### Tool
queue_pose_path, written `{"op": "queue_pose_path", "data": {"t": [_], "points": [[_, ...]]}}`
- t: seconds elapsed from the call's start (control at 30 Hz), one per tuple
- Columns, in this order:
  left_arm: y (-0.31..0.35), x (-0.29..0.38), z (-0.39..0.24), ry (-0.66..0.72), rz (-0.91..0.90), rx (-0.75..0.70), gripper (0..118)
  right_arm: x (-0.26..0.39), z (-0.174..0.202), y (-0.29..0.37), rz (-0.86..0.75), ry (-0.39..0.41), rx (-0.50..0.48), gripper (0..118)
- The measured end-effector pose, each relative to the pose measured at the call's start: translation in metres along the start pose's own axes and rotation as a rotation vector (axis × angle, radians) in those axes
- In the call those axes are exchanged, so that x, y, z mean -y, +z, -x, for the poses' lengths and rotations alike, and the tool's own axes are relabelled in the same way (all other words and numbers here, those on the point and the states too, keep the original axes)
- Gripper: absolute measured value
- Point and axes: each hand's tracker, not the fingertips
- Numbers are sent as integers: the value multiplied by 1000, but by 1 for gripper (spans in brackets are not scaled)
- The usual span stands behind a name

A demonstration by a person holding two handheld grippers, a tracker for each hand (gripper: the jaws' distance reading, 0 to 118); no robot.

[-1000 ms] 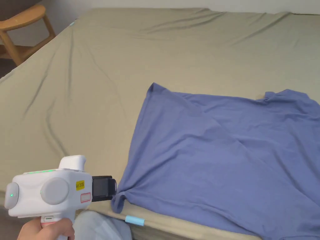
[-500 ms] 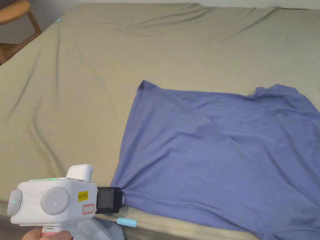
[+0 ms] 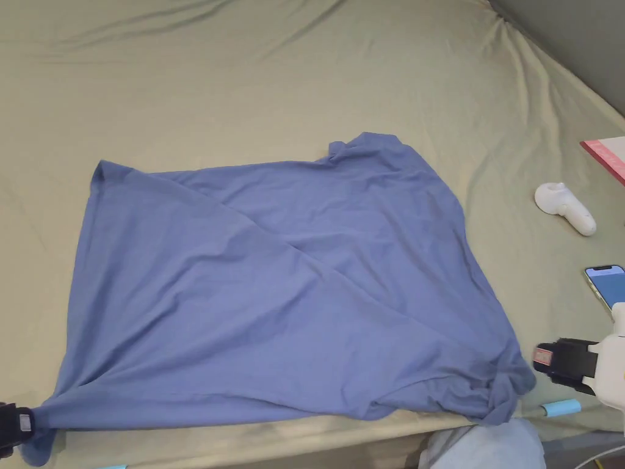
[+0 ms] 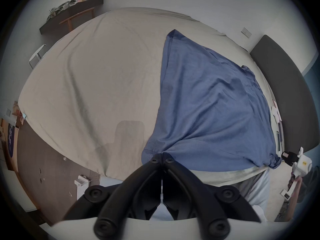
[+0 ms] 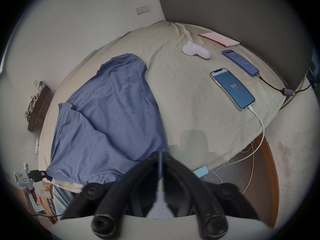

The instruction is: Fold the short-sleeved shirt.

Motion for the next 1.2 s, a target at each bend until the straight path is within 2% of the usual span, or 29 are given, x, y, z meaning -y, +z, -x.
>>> {"op": "queue_pose_path", "data": {"t": [0.03, 0.07, 0.1, 0.17, 0.23, 0.27, 0.3, 0.33, 0.37, 0.43, 0.47, 0.53, 0.73, 1.03, 1.2], "points": [[-2, -2, -3, -1, 4, 1, 0, 1, 0, -3, 18, -5, -23, 75], [-4, -1, -6, 8, 18, 24, 0, 3, 1, -8, 59, -10, -68, 108], [3, 5, -10, 1, 19, 21, 0, 6, 4, -9, 84, -13, -101, 113], [2, 7, -16, -11, 27, 11, 0, 11, 14, -7, 123, 26, -134, 114], [5, 8, -19, -7, 28, 16, 0, 16, 21, -13, 116, 45, -89, 113], [6, 8, -20, -7, 28, 18, 0, 19, 23, -17, 112, 42, -78, 109], [5, 8, -21, -6, 29, 17, 0, 17, 22, -21, 123, 33, -83, 86], [5, 8, -23, 3, 34, 25, 0, 15, 20, -24, 143, -2, -84, 53], [4, 3, -13, 6, 35, 24, 0, 14, 18, -27, 160, -21, -91, 4], [6, -1, -9, 8, 27, 32, 0, 15, 14, -30, 153, -48, -38, 2], [7, -2, -7, 6, 18, 23, 0, 14, 11, -27, 160, -37, -61, 2], [10, -7, 1, 20, 4, 26, 0, 13, 9, -17, 137, -65, -87, 2], [23, -9, -6, 20, -21, 34, 0, 1, 6, 8, 83, -98, -119, 2], [40, -34, -16, 17, -103, 41, 0, -42, 25, 24, -5, -100, -191, 2], [32, -66, -13, 43, -132, 54, 0, -77, 39, 4, -19, -92, -208, 2]]}}
